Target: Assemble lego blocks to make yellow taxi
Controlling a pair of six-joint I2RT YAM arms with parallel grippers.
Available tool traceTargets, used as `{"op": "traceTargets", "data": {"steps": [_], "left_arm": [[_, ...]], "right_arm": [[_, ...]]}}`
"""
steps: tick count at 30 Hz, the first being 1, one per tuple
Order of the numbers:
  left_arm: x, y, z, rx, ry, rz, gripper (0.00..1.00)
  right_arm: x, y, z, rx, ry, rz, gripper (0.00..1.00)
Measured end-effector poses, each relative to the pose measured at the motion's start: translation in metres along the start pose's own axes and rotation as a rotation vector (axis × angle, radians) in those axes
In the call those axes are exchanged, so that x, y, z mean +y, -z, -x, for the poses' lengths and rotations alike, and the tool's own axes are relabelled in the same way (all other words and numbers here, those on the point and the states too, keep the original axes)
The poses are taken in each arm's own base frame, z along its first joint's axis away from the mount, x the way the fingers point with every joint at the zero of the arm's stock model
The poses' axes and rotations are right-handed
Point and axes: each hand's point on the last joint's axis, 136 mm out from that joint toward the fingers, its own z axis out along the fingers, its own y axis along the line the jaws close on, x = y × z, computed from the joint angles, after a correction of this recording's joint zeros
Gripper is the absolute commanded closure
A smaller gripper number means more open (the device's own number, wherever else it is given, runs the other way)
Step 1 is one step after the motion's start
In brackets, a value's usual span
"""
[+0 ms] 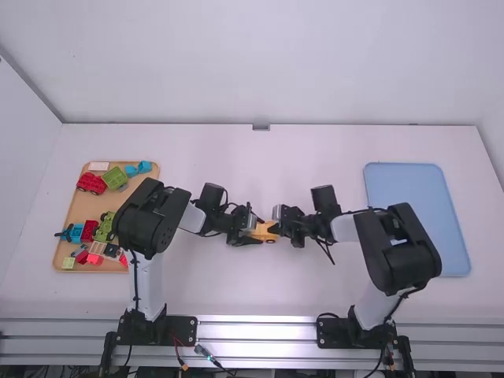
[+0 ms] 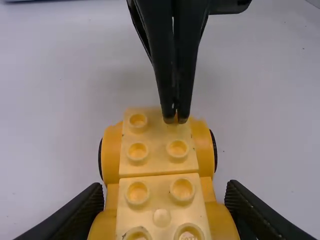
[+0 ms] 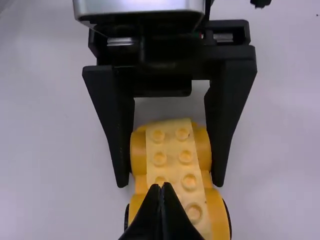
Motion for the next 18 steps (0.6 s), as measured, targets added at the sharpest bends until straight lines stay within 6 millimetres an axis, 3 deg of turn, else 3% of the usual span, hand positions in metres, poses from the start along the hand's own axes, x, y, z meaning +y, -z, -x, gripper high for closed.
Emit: {"op": "traceTargets", "data": {"steps": [18], "left_arm": [[0.0001, 0.0000, -0.0003, 0.002, 0.001, 0.001, 0.75]], "right_arm": [[-0.0009, -0.0029, -0.0002, 0.015, -0.009, -0.006, 1.00]]}}
